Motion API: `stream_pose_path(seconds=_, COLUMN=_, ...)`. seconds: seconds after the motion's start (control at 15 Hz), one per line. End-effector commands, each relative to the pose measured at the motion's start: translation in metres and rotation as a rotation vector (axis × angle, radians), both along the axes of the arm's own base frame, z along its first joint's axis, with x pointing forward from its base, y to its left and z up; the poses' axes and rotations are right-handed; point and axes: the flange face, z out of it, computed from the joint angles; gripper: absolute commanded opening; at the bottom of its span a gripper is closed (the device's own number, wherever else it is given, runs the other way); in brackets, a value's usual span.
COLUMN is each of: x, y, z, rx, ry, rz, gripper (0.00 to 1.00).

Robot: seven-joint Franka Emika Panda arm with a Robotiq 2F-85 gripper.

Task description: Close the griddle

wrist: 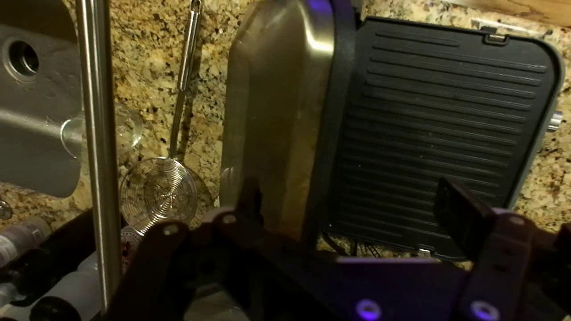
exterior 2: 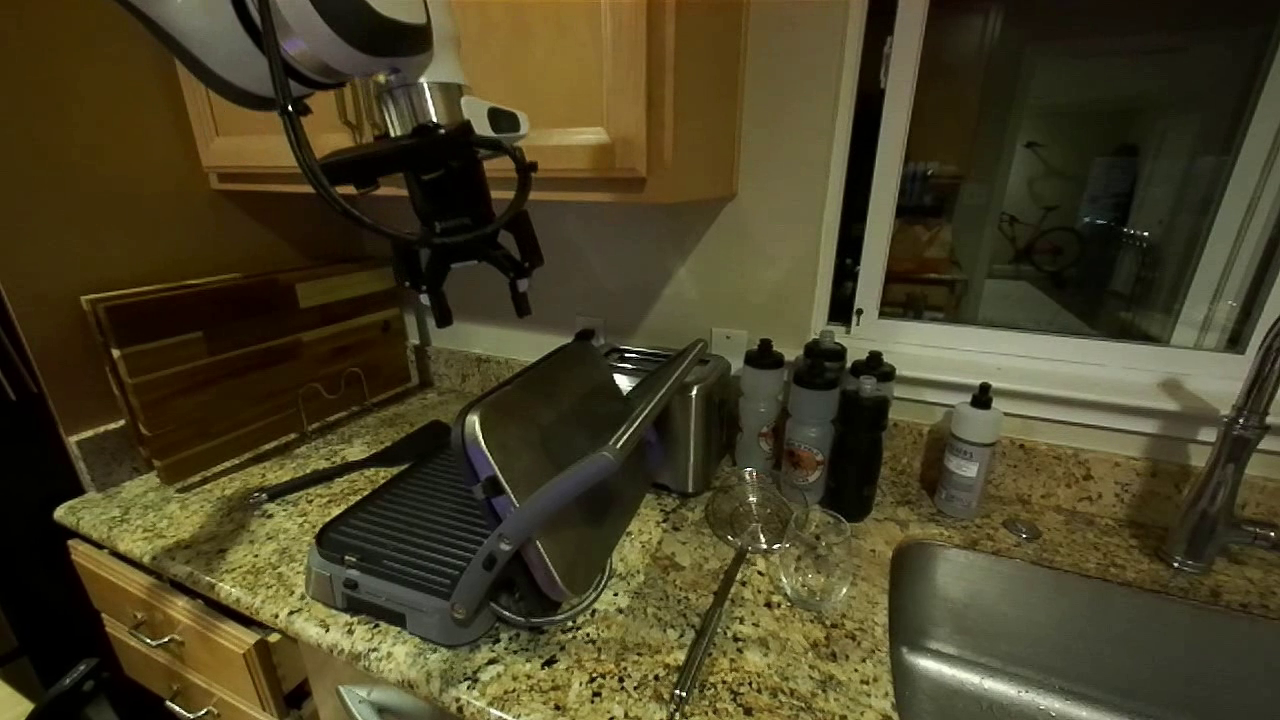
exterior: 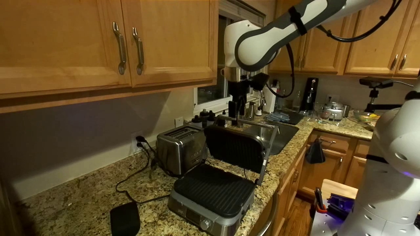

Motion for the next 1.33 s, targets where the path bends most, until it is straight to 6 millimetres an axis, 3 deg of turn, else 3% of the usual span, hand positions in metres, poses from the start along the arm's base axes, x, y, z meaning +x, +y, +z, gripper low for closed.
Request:
stream_pose_path(seconds=0.0, x=0.001, y=-0.004, z=-0.002, rx=0.002, ry=0.006, rz=-0.006, gripper=1.0)
stream_pose_path(seconds=0.4, x=0.004, y=-0.005, z=-0.002, rx=-0.002, ry=0.005, rz=0.003, gripper=1.0)
stream_pose_path(seconds=0.67, x=0.012, y=-0.068, z=0.003, rx=-0.024, ry=-0.014, rz=-0.081, gripper=1.0)
stream_pose_path(seconds=0.93, x=0.023, y=-0.134, z=-0.006, rx=-0.031, ry=-0.039, rz=-0.12, gripper=1.0)
stream_pose_path(seconds=1.27, x=0.049, y=-0.179, z=-0.033, rx=0.01, ry=-0.053, rz=-0.125, gripper=1.0)
